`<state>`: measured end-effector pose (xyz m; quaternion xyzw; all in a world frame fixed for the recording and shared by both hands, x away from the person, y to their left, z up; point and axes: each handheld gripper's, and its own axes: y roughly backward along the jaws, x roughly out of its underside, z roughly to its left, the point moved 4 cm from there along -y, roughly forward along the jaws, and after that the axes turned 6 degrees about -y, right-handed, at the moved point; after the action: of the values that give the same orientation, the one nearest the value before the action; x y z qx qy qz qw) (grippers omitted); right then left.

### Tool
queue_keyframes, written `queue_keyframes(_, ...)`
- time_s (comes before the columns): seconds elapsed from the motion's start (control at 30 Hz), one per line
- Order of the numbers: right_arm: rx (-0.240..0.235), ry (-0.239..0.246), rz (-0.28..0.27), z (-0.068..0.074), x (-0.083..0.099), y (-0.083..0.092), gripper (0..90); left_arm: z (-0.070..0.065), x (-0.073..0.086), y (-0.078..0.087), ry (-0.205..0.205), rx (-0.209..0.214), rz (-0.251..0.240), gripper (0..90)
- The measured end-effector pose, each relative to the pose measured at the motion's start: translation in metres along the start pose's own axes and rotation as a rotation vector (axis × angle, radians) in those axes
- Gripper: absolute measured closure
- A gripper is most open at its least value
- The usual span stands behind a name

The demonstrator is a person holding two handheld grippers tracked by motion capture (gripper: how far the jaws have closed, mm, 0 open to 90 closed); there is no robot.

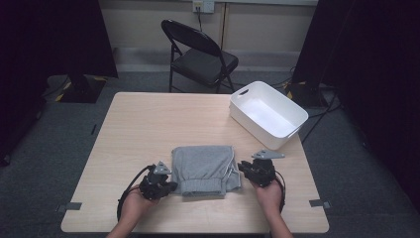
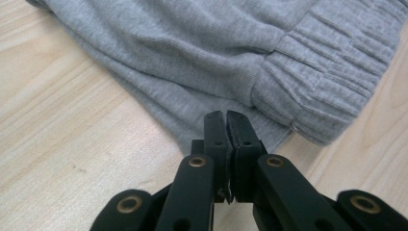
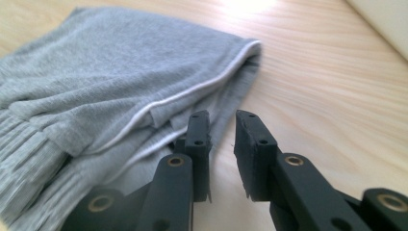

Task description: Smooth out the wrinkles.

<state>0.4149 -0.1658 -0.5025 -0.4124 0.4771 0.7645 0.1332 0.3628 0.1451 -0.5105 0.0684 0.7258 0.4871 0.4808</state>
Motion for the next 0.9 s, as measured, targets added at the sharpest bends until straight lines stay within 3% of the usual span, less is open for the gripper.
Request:
queue_keyframes(0.03,-0.010,-0.004,0.010,0.002,0.000,-0.006,74.3,0.000,0.000,0.000,-0.005,-0.004,0.001,88.1)
queue_keyframes(0.07,-0.015,0.022,0.052,0.009,0.003,-0.019,74.4,-0.001,-0.001,0.000,-0.007,-0.008,0.005,88.1)
queue_keyframes(0.13,-0.004,0.041,0.060,0.011,0.005,-0.023,74.1,-0.001,-0.001,0.000,-0.008,-0.007,0.004,88.1)
queue_keyframes(0.17,-0.014,0.042,0.057,0.012,0.005,-0.027,81.9,-0.001,0.000,-0.001,-0.005,-0.005,0.000,88.1)
queue_keyframes(0.2,-0.014,0.042,0.057,0.012,0.005,-0.027,81.9,0.000,0.000,-0.001,-0.002,-0.001,0.000,88.1)
queue_keyframes(0.23,0.013,0.067,0.062,0.010,0.005,-0.026,86.4,0.000,0.000,0.000,0.001,0.002,0.004,88.1)
queue_keyframes(0.27,0.016,0.007,0.050,0.002,0.004,-0.025,88.2,0.001,0.000,0.000,0.003,0.005,0.005,88.3)
queue_keyframes(0.4,0.018,0.000,0.051,-0.007,0.004,-0.024,89.3,0.001,0.000,0.000,0.003,0.003,0.012,88.5)
queue_keyframes(0.47,0.006,-0.051,0.037,-0.016,0.003,-0.022,89.4,0.000,0.000,0.000,0.004,0.003,0.012,88.5)
queue_keyframes(0.57,0.029,-0.019,0.040,-0.017,0.003,-0.023,89.3,0.001,0.000,0.001,0.005,0.002,0.013,88.4)
queue_keyframes(0.6,0.020,-0.052,0.030,-0.018,0.002,-0.023,88.5,0.001,0.000,0.001,0.005,0.002,0.012,88.4)
queue_keyframes(0.67,0.028,-0.046,0.032,-0.017,0.002,-0.024,87.8,0.000,0.000,0.001,0.008,-0.002,0.010,88.3)
queue_keyframes(0.77,0.024,-0.048,0.014,-0.012,-0.001,-0.023,80.1,0.000,0.000,0.000,0.006,-0.004,0.005,88.1)
queue_keyframes(0.9,0.021,-0.010,0.020,-0.007,-0.011,-0.030,72.3,0.000,0.000,-0.001,0.008,-0.006,0.000,87.9)
